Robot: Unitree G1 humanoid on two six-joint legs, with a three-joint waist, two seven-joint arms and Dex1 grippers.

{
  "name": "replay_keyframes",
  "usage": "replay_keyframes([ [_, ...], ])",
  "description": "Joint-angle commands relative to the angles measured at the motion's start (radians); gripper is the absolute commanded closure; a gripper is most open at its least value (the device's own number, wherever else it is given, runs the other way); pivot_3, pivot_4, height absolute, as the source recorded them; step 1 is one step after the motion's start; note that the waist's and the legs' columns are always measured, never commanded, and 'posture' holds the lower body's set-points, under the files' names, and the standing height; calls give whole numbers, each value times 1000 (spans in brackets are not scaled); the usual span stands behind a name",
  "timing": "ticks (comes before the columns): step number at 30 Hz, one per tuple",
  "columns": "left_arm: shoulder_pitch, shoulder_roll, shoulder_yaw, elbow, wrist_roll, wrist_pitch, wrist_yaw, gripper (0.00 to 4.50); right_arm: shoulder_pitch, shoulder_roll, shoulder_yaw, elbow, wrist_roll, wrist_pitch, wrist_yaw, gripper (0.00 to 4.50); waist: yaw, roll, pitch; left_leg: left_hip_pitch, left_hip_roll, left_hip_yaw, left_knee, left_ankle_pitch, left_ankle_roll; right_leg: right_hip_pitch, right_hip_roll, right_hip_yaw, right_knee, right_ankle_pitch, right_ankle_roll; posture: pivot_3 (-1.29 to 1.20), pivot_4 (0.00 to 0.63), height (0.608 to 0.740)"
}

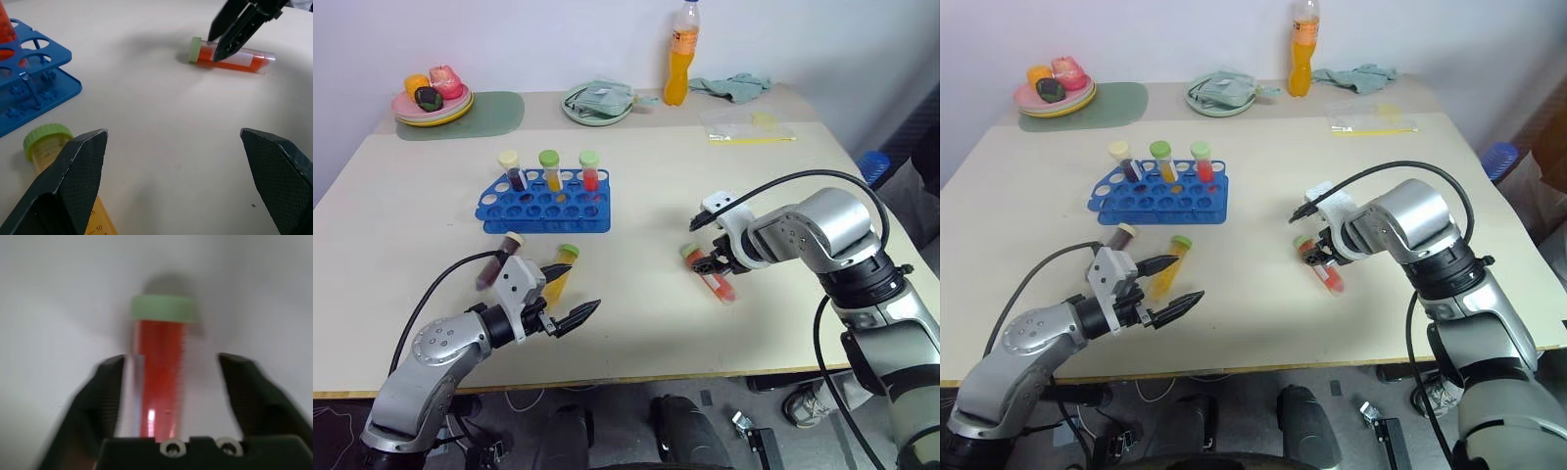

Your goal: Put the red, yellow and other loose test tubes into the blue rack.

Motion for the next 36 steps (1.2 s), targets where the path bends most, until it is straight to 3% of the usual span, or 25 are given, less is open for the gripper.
replay_keyframes([
  [1,7,3,5,-47,2,-9,8,0,-33,1,4,-7,36,6,-28,3277,0,0,0,0,0,0,0,0,0,0,0,0,0,0,0,0,150,740],
  [3,22,7,16,-55,-2,-10,9,0,-49,3,-9,-15,55,6,-42,3745,0,0,0,0,0,0,0,0,0,0,0,0,0,0,0,0,150,740],
  [6,38,14,29,-53,0,-16,8,0,-75,20,-70,-105,43,-28,-26,3745,-1,1,0,0,0,0,0,0,0,-1,0,0,0,0,0,0,150,740],
  [9,45,13,55,-30,7,-31,16,0,-29,22,-107,-287,-4,-307,49,3745,-1,1,0,-2,0,0,0,0,0,-3,1,0,1,0,1,0,150,740],
  [13,36,-9,110,44,34,-77,57,0,72,174,-116,-332,-155,-785,71,3745,-1,0,-2,-3,1,-2,0,0,0,-3,2,-2,1,1,2,0,150,740],
  [17,-5,-45,173,171,95,-176,131,0,101,464,-194,-154,-124,-996,63,3745,-2,0,-1,-2,1,-1,1,0,0,-3,2,-1,3,2,3,0,150,740],
  [19,-63,-90,227,278,146,-271,228,0,86,615,-202,46,-193,-1184,17,3745,1,0,-2,-1,1,-1,2,0,0,-2,1,-1,4,2,3,0,150,740],
  [21,-95,-116,250,319,152,-309,262,0,62,697,-191,212,-286,-1351,-7,3745,0,-1,-2,0,1,-1,2,0,0,-1,1,-2,4,2,3,0,150,740],
  [27,-98,-122,234,298,156,-323,252,0,-8,796,-236,581,-400,-1629,-33,3745,0,-1,-2,-2,0,0,0,0,0,-3,-3,-2,4,3,5,0,150,740],
  [36,-93,-125,229,222,139,-263,263,0,-19,829,-264,724,-465,-1729,7,3745,-15,-1,-2,2,1,-1,-1,0,0,-4,-2,-1,12,3,3,0,150,740],
])
